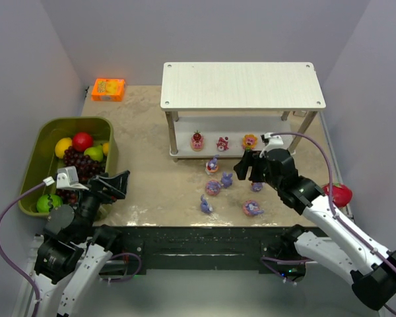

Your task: Place and organize the plastic toys onto the shelf

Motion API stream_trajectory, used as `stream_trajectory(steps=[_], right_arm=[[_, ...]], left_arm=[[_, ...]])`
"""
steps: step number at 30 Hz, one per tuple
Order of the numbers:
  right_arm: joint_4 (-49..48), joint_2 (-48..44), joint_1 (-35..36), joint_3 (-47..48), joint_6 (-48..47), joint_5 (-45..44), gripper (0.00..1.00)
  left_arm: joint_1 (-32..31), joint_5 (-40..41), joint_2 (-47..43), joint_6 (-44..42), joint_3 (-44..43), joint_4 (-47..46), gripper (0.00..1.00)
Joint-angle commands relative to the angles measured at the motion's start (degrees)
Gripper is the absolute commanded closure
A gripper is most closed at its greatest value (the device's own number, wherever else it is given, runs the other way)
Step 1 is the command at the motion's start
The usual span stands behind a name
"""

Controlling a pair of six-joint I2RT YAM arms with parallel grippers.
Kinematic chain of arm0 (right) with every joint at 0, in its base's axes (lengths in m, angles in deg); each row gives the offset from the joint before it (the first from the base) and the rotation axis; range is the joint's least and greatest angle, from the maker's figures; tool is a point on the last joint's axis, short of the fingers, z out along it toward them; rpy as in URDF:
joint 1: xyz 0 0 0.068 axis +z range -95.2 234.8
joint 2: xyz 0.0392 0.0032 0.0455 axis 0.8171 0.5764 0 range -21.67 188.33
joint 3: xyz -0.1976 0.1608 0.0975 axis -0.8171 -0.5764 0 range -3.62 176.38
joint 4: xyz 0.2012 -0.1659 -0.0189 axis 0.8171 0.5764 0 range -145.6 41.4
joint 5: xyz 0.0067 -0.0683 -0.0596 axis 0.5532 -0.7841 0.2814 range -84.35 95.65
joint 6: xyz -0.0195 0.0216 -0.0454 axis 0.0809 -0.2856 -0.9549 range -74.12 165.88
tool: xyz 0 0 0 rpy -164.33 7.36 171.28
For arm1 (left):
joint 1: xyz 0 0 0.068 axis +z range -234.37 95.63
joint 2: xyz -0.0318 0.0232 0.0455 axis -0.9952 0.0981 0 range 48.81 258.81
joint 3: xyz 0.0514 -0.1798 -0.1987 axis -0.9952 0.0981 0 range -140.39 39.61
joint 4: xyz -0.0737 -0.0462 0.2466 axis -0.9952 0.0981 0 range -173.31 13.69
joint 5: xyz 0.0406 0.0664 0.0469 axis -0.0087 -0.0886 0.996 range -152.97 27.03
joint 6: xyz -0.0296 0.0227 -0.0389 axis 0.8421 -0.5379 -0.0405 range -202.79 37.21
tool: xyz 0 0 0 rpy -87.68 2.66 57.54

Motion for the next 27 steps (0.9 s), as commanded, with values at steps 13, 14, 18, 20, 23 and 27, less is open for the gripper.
stream_trajectory(steps=[13, 14, 18, 20, 23, 27], right_arm=[[10.1, -0.3, 1.8, -3.1, 11.5, -21.6, 0.20], [10.2, 0.5, 1.8, -2.7, 13.1, -22.1, 0.20], [8.4, 2.8, 1.8, -4.8, 19.2, -21.6, 0.19], [6.0, 3.2, 1.9, -7.4, 21.8, -21.6, 0.19], [5.2, 3.7, 1.8, -9.0, 23.7, -23.7, 0.19], [3.0, 4.7, 1.9, -10.4, 23.7, -24.3, 0.18]], left_arm=[[0.3, 1.0, 3.9, 0.4, -0.7, -0.9, 0.01], [0.3, 1.1, 4.0, 0.4, -0.7, -0.8, 0.00], [0.3, 1.2, 3.9, 0.4, -0.7, -0.7, 0.00], [0.3, 1.3, 3.8, 0.5, -0.8, -0.7, 0.01], [0.3, 1.3, 3.6, 0.3, -0.9, -0.6, 0.01], [0.3, 1.5, 3.4, 0.3, -0.9, -0.6, 0.01]])
